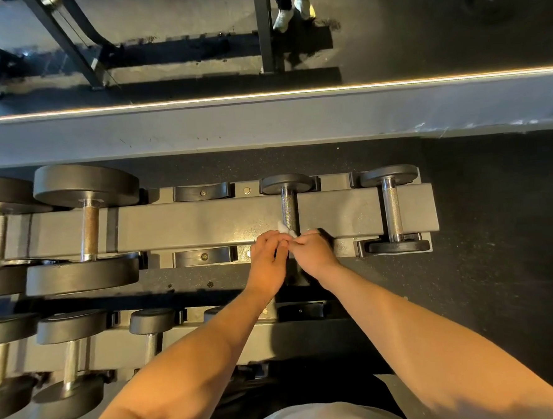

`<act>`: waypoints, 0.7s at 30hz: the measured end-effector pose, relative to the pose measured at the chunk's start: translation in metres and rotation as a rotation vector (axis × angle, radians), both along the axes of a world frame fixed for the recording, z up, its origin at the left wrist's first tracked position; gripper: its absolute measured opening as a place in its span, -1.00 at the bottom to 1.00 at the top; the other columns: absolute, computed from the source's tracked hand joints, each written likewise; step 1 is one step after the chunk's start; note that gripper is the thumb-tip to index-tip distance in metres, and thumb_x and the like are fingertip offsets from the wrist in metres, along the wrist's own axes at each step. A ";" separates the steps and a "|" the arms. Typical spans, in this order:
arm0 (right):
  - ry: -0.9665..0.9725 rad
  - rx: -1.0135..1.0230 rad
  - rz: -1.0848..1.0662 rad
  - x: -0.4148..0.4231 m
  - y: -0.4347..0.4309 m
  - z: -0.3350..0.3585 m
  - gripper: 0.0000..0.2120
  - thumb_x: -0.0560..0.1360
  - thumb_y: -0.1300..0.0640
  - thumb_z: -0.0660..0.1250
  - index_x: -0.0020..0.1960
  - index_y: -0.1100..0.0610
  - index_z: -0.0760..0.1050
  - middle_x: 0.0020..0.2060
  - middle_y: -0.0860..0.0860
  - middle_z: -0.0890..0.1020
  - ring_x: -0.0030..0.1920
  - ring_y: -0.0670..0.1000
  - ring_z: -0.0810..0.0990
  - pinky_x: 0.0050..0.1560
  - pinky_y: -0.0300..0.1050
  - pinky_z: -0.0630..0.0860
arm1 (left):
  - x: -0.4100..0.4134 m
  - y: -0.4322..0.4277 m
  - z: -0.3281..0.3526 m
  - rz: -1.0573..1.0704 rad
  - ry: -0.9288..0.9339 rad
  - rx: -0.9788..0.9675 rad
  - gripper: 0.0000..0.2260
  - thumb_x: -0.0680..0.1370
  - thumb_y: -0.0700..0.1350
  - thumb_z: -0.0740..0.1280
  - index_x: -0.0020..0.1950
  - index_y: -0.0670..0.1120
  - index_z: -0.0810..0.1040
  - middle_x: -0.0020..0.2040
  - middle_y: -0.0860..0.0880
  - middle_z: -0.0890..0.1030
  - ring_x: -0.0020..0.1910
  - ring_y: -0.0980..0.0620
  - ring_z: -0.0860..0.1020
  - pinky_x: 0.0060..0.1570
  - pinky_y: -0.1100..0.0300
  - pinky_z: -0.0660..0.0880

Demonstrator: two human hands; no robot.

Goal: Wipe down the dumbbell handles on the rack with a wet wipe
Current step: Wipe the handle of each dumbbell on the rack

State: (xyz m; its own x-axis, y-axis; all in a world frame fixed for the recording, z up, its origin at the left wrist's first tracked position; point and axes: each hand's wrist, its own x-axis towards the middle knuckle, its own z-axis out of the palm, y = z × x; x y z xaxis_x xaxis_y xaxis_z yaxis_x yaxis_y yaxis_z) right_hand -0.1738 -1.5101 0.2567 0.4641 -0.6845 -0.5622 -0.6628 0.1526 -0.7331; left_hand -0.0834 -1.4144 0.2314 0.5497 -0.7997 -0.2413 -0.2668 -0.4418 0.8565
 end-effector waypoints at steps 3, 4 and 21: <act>-0.032 0.044 -0.006 0.003 0.001 -0.002 -0.71 0.64 0.05 0.25 0.19 0.22 0.59 0.15 0.03 0.47 0.15 0.02 0.52 0.06 -0.19 0.40 | 0.004 0.000 0.004 -0.032 -0.080 0.072 -0.77 0.70 -0.04 0.18 0.21 0.04 0.61 0.17 0.07 0.58 0.20 0.10 0.48 0.28 0.15 0.41; -0.061 0.063 -0.004 0.001 0.001 -0.001 -0.71 0.66 0.06 0.23 0.24 0.19 0.58 0.18 0.03 0.45 0.18 0.02 0.50 0.14 -0.17 0.37 | 0.006 -0.001 0.007 -0.036 -0.088 0.095 -0.76 0.69 0.00 0.18 0.21 0.05 0.62 0.14 0.08 0.61 0.15 0.10 0.52 0.22 0.15 0.46; -0.205 0.077 -0.374 -0.010 -0.001 -0.024 -0.66 0.63 0.34 0.09 0.31 0.05 0.42 0.21 0.05 0.51 0.20 0.04 0.52 0.10 -0.20 0.40 | 0.016 -0.060 0.026 -0.109 0.284 0.609 -0.67 0.71 -0.13 0.06 0.25 -0.21 0.57 0.22 -0.25 0.58 0.21 -0.20 0.53 0.28 0.05 0.42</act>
State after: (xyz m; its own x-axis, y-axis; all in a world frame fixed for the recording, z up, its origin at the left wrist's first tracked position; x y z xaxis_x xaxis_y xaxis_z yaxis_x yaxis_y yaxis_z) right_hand -0.1842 -1.5107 0.2332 0.2992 -0.7865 -0.5403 -0.3931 0.4144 -0.8208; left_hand -0.0671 -1.4740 0.2576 0.3230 -0.5227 -0.7890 -0.1388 -0.8508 0.5068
